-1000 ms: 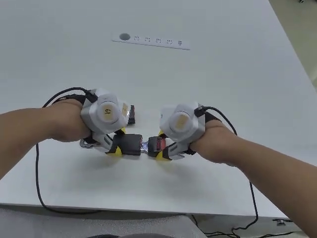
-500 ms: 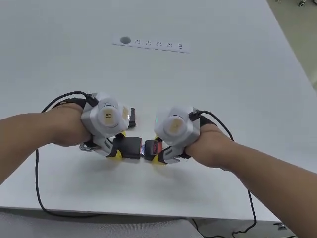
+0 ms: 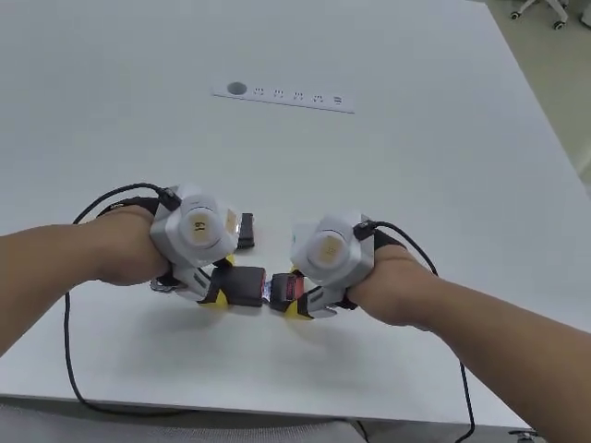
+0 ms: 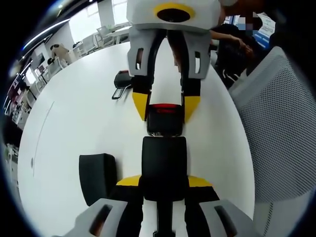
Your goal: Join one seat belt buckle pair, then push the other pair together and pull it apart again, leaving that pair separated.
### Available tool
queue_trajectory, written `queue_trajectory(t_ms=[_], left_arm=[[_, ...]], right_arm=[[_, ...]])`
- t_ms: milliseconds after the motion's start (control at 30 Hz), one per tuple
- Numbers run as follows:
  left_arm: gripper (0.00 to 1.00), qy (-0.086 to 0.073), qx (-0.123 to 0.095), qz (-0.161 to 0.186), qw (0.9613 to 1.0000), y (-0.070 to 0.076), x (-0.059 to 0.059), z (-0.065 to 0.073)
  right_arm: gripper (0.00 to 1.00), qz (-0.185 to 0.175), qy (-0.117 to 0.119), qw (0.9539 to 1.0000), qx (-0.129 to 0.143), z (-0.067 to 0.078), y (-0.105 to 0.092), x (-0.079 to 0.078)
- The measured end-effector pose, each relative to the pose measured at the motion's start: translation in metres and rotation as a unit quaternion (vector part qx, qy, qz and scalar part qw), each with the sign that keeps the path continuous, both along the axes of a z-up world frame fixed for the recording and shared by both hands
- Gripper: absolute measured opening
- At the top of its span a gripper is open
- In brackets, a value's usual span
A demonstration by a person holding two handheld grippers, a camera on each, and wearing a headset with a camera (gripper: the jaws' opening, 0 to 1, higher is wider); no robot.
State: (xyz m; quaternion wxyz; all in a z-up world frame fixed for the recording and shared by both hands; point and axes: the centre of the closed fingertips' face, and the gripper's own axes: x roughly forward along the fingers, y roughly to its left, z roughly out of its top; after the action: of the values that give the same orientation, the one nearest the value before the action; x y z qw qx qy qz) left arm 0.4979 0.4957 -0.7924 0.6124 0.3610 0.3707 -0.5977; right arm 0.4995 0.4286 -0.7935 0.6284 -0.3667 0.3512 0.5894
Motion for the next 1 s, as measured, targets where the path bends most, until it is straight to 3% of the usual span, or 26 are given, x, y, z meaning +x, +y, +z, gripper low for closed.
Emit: queue_trajectory(t_ms=[1000], left_arm=[[0.32, -0.002, 0.005, 0.004, 1.0000, 0.0015, 0.0021, -0.0010]], right_arm=[[0.31, -0.001, 0.003, 1.0000, -0.002, -0.0013, 0.0030, 0.0025]])
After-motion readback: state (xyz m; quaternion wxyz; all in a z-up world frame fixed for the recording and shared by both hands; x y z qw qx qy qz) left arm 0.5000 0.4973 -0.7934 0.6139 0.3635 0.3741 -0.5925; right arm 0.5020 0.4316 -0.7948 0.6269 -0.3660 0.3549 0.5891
